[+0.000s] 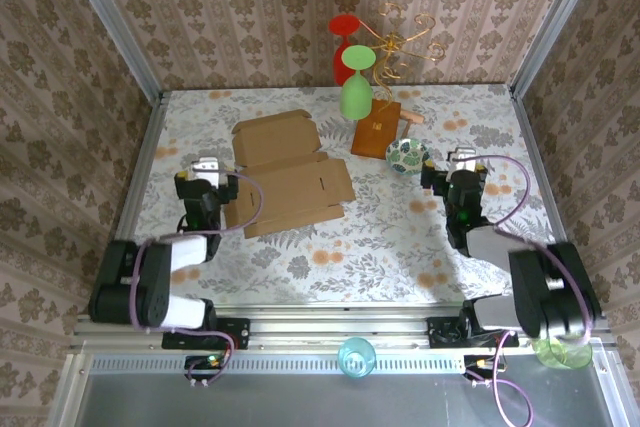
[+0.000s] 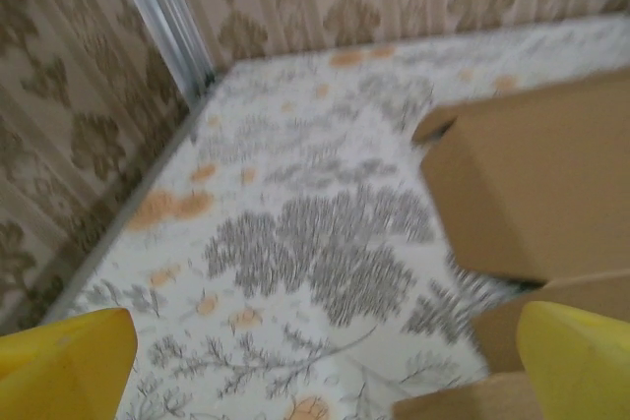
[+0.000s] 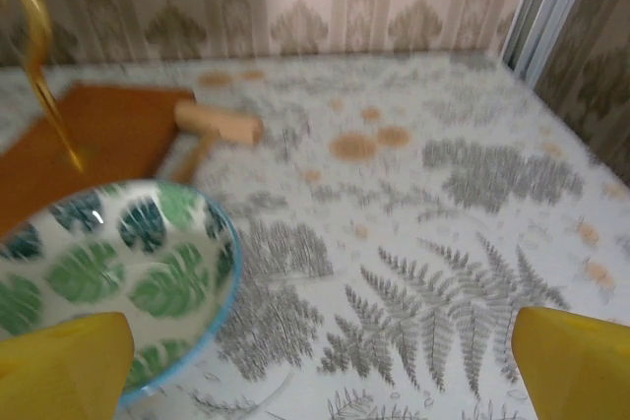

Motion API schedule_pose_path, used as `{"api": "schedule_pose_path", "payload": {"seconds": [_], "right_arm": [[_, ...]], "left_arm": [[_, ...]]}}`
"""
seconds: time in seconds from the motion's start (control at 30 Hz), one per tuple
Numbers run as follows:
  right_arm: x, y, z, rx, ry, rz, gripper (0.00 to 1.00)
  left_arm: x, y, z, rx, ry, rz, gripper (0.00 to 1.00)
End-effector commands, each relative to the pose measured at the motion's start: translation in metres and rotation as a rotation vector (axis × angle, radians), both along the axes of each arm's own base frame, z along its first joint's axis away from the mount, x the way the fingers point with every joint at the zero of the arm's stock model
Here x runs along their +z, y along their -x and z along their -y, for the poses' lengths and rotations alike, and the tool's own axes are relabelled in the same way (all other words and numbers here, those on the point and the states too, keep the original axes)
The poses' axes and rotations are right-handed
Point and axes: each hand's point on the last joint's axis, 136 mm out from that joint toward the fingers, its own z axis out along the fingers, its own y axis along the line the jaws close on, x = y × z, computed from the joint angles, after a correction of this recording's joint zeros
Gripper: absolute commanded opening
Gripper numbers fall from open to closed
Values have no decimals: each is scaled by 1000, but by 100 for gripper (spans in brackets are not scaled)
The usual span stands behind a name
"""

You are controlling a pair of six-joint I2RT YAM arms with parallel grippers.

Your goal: Fold the paper box

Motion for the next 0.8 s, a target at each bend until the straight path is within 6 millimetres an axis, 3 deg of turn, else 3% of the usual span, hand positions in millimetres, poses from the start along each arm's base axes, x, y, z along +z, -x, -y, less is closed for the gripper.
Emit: {"api": "schedule_pose_path", "payload": {"seconds": [0.0, 0.07, 0.13, 0.17, 0.23, 0.3, 0.37, 0.43, 0.53, 0.63, 0.77], "right_arm": [[84, 7, 18, -127, 13, 106, 100], [154, 13, 19, -156, -34, 196, 100], [198, 23, 23, -200, -236, 213, 100], [211, 27, 18, -173, -339, 172, 100], [211, 38, 21, -237, -513, 126, 100], [212, 34, 1, -112, -619, 93, 100], [205, 39, -18, -56, -701, 5, 84], [177, 50, -39, -46, -778, -130, 76], [132, 67, -85, 60, -892, -300, 68], [91, 88, -125, 130, -1000, -428, 67], [55, 97, -153, 178, -1123, -492, 67]], "left_arm": [[60, 11, -21, 170, 16, 88, 100], [86, 21, -33, 289, 153, 22, 100], [95, 31, -30, 296, 395, -130, 100], [95, 31, -25, 275, 557, -172, 100], [87, 18, -7, 131, 894, -223, 100], [64, 20, 10, 129, 1136, -356, 83], [46, 38, 32, 152, 1188, -526, 65], [26, 69, 42, 230, 1160, -648, 60], [-9, 108, 60, 260, 1215, -769, 59], [-44, 139, 69, 319, 1286, -836, 58], [-69, 142, 68, 367, 1411, -751, 59]]}}
